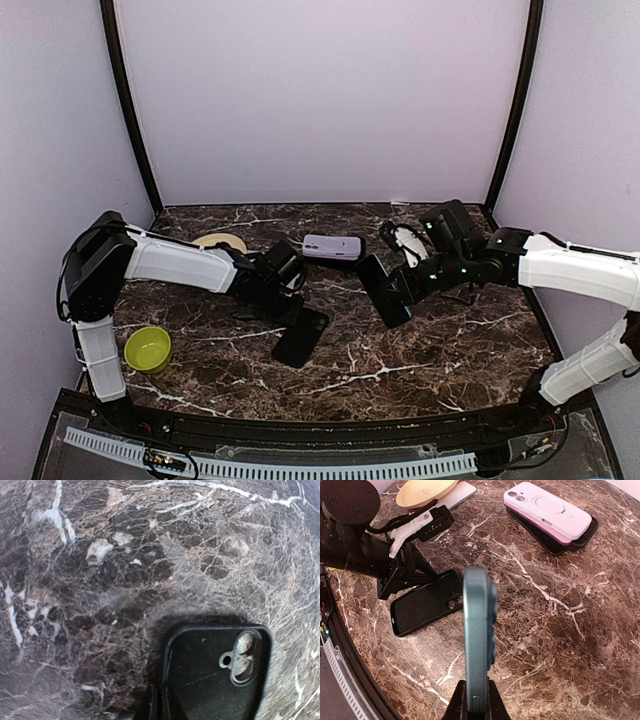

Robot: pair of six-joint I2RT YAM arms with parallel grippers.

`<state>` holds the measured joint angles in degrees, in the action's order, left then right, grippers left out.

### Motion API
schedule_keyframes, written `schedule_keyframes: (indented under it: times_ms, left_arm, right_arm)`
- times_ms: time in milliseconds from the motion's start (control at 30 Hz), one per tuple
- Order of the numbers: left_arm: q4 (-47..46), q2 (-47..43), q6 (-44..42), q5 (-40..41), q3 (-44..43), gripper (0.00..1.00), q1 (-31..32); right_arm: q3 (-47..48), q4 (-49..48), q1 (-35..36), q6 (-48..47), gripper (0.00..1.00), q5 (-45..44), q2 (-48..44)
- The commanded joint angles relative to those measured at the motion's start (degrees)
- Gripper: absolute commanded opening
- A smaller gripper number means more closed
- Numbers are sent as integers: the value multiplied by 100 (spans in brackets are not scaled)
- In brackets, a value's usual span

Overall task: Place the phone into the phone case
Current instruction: Move the phone case to the center of the board, then install the phone into the phone case.

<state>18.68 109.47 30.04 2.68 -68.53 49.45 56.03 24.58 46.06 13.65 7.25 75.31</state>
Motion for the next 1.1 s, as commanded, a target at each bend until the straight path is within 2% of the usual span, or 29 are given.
schedule_keyframes:
  times_ms: [0,133,267,533,700,833,1067]
  left_arm:
    - [-249,-261,306,-245,100,11,115]
    - [-50,-506,3,-162,59,24,116]
    - [193,-899,-368,113,166,28,104]
    - [503,-1059,-635,380,911,23,48]
    - [670,-855,-1005,-120,1055,21,148]
    - [601,-772,-1173,-227,1100,19,300]
    - [102,-687,-1605,-1534,892,19,650]
  right_arm:
    - [135,-215,-30,209,0,-85,-265]
    - [154,-198,-27,256,0,-52,-245]
    - [158,-229,-26,300,0,-2,-207]
    - [199,-252,-18,364,0,108,-87]
    - [219,-243,-1,396,0,99,-88]
    - [175,-268,18,453,0,93,-86]
    - [200,-290,39,540,0,95,-184]
